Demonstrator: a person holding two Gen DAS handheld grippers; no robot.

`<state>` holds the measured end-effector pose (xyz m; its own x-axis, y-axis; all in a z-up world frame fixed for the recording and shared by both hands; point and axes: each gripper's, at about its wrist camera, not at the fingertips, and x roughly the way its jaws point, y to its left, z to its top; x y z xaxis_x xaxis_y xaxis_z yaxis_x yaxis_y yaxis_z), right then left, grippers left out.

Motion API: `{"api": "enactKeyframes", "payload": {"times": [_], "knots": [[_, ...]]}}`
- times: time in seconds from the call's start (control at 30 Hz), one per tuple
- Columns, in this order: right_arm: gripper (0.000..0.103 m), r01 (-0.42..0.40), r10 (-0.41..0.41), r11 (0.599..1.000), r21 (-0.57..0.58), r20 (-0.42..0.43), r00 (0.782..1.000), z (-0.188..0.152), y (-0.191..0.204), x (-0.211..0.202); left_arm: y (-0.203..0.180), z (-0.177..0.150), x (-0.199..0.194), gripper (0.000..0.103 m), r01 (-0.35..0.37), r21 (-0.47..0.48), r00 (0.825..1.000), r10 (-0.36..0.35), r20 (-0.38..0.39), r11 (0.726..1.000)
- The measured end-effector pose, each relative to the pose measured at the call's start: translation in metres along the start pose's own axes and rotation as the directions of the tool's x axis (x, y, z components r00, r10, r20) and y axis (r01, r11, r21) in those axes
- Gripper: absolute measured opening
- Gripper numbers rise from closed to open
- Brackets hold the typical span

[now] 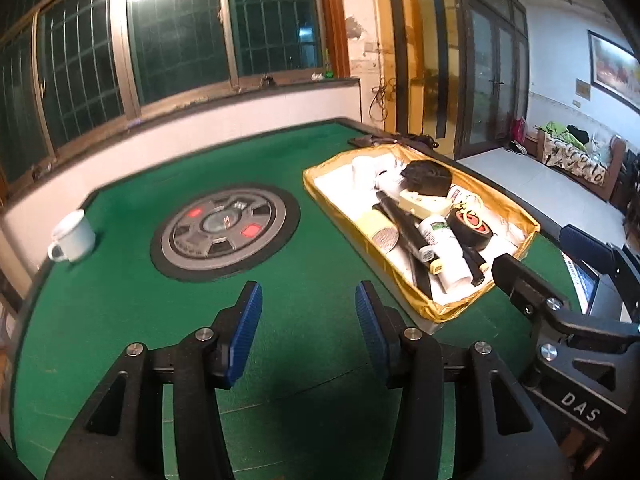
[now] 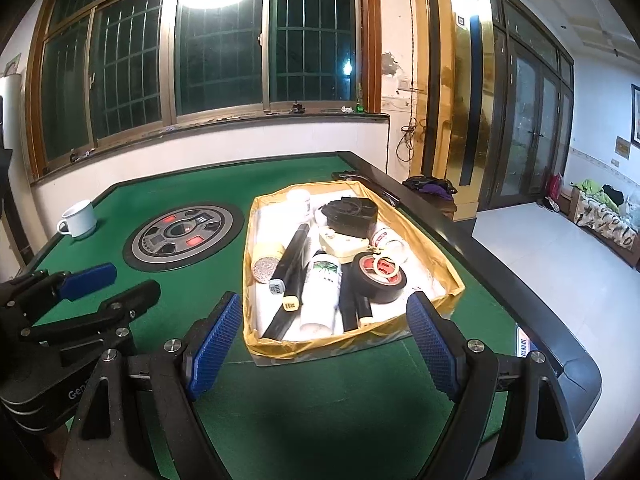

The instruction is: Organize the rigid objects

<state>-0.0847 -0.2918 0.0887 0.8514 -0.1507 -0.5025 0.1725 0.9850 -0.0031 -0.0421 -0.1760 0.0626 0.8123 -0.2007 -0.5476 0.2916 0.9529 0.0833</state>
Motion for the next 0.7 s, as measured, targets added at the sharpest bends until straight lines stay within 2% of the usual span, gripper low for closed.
{"api": "enactKeyframes", "payload": {"times": [0.13,0.23,0.3,0.47,0.7], "knots": [[0.08,0.006,-0.006,1.0,0.008,0.007,1.0,-0.0016,-0.0038,-0.0066,-0.009,-0.0019,-0.0069,0.047,-0.043,0.068,0.998,0.04,0.047,0.997],[0.08,0.011,-0.011,1.0,0.016,0.003,1.0,-0.0036,-0.0049,-0.0078,-0.0123,-0.0039,-0.009,0.047,-0.003,0.103,0.999,-0.001,0.046,0.995],[0.08,0.01,-0.01,1.0,0.022,0.001,1.0,-0.0053,-0.0053,-0.0076,-0.0118,-0.0038,-0.0088,0.047,0.021,0.103,0.999,-0.024,0.034,0.994],[0.08,0.022,-0.022,1.0,0.022,-0.007,1.0,-0.006,-0.0066,-0.0057,-0.0061,-0.0031,-0.008,0.047,-0.004,0.081,0.999,0.0,0.048,0.997],[0.08,0.027,-0.026,0.999,0.027,-0.015,1.0,-0.0047,-0.008,-0.0031,-0.0055,-0.0052,-0.0045,0.047,0.021,0.078,0.999,-0.023,0.023,0.997]]}}
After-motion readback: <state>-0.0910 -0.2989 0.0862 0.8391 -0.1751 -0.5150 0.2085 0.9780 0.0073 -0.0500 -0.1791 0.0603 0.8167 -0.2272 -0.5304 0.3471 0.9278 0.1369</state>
